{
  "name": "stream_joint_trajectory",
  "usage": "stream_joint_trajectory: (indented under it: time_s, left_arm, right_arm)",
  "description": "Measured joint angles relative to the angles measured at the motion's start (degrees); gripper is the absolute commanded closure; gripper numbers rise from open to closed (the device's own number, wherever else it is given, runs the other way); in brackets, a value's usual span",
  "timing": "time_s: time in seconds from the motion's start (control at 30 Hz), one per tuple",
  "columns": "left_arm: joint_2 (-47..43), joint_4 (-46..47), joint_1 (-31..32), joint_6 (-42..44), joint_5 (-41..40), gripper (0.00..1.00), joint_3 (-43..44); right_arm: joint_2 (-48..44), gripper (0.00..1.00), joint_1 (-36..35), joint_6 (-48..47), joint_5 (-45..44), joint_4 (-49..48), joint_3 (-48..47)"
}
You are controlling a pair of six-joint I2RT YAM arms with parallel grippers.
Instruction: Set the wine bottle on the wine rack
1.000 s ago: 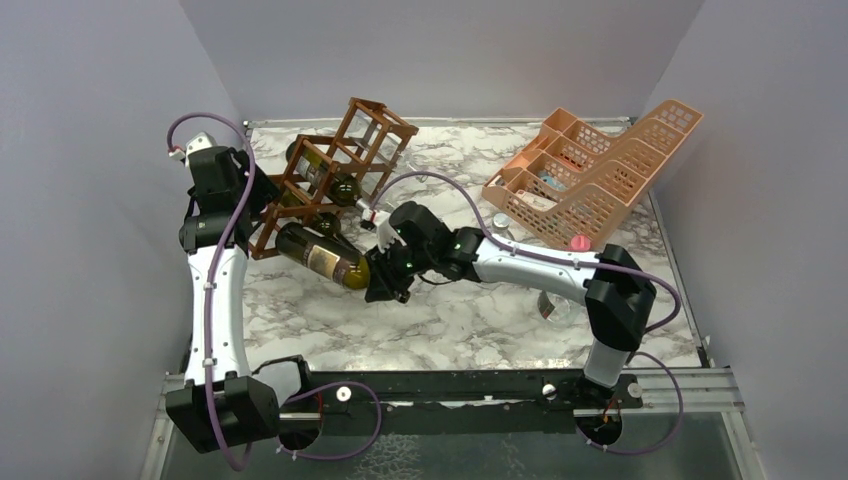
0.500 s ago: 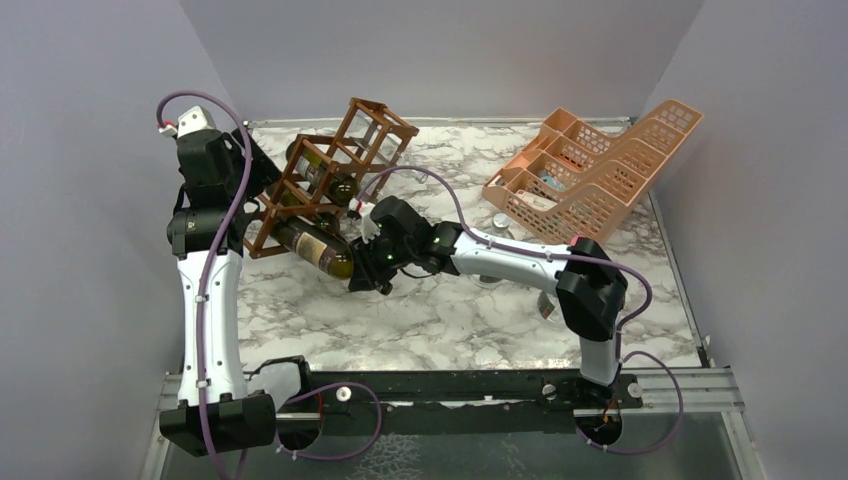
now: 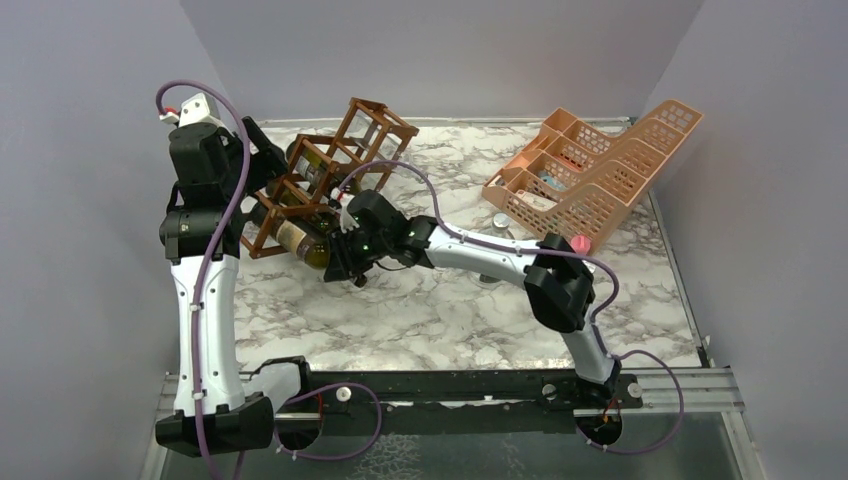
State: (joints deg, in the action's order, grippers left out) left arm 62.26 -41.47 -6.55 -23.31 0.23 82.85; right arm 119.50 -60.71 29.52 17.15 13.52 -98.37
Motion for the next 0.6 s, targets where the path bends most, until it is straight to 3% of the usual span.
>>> stream_joint_trajectory:
  time_s: [0.6]
  left_arm:
    - [-0.07, -0.70, 1.27, 0.44, 1.95, 0.18, 1.05]
  right_arm:
    - [8.59, 0.64, -0.13, 5.18, -0.48, -1.49, -10.49]
